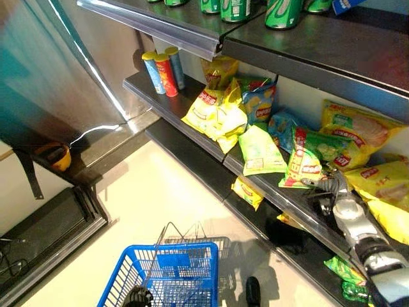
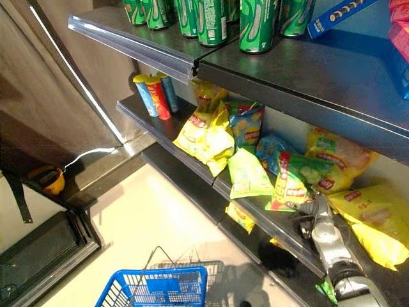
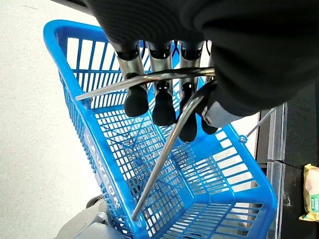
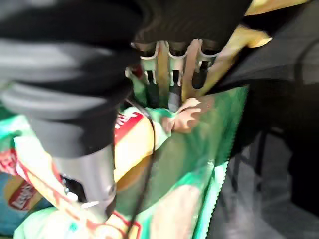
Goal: Pick up the snacks into the basket
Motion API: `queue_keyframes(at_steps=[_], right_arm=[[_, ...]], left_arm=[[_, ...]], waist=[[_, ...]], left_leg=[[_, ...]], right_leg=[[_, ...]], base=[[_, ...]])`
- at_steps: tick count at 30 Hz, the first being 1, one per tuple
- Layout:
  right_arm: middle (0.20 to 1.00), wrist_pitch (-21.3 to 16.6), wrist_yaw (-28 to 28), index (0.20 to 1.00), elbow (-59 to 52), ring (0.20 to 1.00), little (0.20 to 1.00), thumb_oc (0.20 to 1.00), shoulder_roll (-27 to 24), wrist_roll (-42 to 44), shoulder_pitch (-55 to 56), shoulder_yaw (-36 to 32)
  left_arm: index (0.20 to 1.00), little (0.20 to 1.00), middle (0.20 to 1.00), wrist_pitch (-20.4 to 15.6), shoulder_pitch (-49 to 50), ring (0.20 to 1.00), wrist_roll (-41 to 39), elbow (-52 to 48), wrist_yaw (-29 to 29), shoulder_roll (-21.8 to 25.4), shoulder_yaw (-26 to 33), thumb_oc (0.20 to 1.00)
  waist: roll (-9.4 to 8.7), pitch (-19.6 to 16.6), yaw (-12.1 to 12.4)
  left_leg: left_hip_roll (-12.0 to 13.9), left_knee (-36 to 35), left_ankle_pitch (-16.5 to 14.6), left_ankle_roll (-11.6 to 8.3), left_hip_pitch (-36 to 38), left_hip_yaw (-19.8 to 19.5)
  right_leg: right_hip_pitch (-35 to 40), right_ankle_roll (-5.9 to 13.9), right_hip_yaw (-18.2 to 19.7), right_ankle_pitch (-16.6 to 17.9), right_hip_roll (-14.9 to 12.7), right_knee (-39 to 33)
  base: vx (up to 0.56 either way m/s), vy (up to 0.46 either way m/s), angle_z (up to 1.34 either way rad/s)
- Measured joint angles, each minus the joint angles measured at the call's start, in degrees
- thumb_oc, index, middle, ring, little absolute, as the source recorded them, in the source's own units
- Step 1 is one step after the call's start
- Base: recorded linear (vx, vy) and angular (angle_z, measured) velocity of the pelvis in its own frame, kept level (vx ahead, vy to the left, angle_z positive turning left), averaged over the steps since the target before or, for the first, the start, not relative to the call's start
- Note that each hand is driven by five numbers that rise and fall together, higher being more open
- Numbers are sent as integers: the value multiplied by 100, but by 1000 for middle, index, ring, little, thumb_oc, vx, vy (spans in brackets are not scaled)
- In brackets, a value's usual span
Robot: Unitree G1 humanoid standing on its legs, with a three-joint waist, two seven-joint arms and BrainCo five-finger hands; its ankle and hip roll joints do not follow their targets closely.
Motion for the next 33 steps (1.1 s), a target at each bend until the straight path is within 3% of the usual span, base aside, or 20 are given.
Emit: queue_keyframes(at_steps=[2,3,4,5,12,17,23,30,33], right_arm=[[1000,3,2,1000,201,1000,1000,1000,-62,31,-206,1],[931,4,1,931,334,931,931,931,-62,63,-310,-3],[533,4,-2,533,389,533,533,533,-62,123,-344,-3],[200,0,15,200,511,200,200,200,-60,191,-376,-3],[200,12,30,200,531,200,200,200,-51,270,-315,93],[200,44,214,200,368,200,200,200,-20,372,-66,141],[200,131,570,200,-630,200,200,200,424,762,826,148],[200,103,778,200,-2994,200,200,200,429,1352,2334,-440],[200,30,895,200,-3591,200,200,200,422,1464,2762,-661]], left_arm=[[200,200,200,-13,0,200,1,-14,1,-7,-80,200],[200,200,200,-9,-11,200,1,-15,-1,-28,-100,200],[200,200,200,-6,-15,200,-2,-22,-3,-56,-103,200],[200,200,200,-5,-16,200,-2,-19,-7,-89,-132,200],[200,200,200,0,-31,200,2,-3,-25,-101,-213,200],[200,200,200,14,-13,200,1,20,-48,-98,-173,200],[200,200,200,72,211,200,2,-19,-122,-26,94,200],[200,200,200,228,570,200,2,-597,-182,109,446,200],[200,200,200,258,569,200,-1,-699,-236,215,466,200]], waist=[[50,20,30],[81,31,26],[109,42,40],[140,40,28],[164,23,4],[119,-27,-1],[-209,-274,-9],[-631,-487,-10],[-855,-585,-205]], left_leg=[[2,1,18,-12,-5,-47],[10,4,29,-24,-5,-66],[15,4,36,-35,-5,-91],[17,6,42,-41,-1,-145],[18,79,59,-65,60,-320],[0,66,57,-61,214,-222],[1,12,33,-21,469,82],[-102,-55,-38,95,811,623],[-225,-61,-77,171,920,919]], right_leg=[[14,-10,-46,-7,-5,13],[32,-13,-77,-9,-1,14],[44,-20,-109,-13,-2,22],[45,-49,-141,-34,-6,68],[176,-100,-314,-90,-35,177],[262,-102,-264,-92,-54,247],[330,-94,22,-87,-11,306],[386,12,551,12,-7,325],[359,80,877,104,8,313]], base=[[2,-26,14],[7,-19,14],[7,-21,16],[2,-20,14],[-18,22,14],[-8,60,-5],[1,81,-25],[-42,83,-39],[-39,92,-48]])
